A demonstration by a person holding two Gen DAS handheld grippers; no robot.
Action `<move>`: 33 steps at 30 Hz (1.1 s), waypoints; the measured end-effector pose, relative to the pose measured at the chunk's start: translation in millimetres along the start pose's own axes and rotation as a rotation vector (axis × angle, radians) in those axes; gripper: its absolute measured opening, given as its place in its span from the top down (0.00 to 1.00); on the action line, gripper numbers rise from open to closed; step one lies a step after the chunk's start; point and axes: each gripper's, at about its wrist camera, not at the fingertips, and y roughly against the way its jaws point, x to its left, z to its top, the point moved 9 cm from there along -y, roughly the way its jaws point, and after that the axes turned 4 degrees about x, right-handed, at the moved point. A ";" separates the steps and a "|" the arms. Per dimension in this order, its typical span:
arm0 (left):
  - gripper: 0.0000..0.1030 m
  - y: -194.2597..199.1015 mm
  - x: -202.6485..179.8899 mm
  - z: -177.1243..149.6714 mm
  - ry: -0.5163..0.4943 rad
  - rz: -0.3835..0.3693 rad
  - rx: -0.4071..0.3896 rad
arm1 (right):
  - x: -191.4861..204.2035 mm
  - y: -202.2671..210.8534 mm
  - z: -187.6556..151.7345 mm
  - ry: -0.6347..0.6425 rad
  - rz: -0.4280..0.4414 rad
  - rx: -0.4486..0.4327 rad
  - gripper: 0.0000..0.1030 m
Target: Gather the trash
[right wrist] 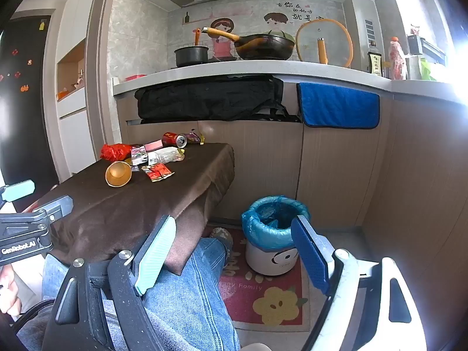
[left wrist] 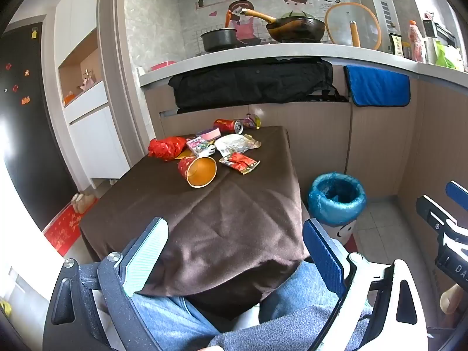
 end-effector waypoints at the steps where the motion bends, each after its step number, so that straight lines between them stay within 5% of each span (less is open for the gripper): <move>1: 0.10 0.0 0.0 0.1 -0.001 0.000 -0.001 | 0.1 -0.2 -0.9 -0.002 0.002 0.012 0.24; 33: 0.10 0.2 0.3 0.4 -0.002 0.003 -0.005 | -0.5 0.7 -0.1 -0.004 0.001 -0.001 0.24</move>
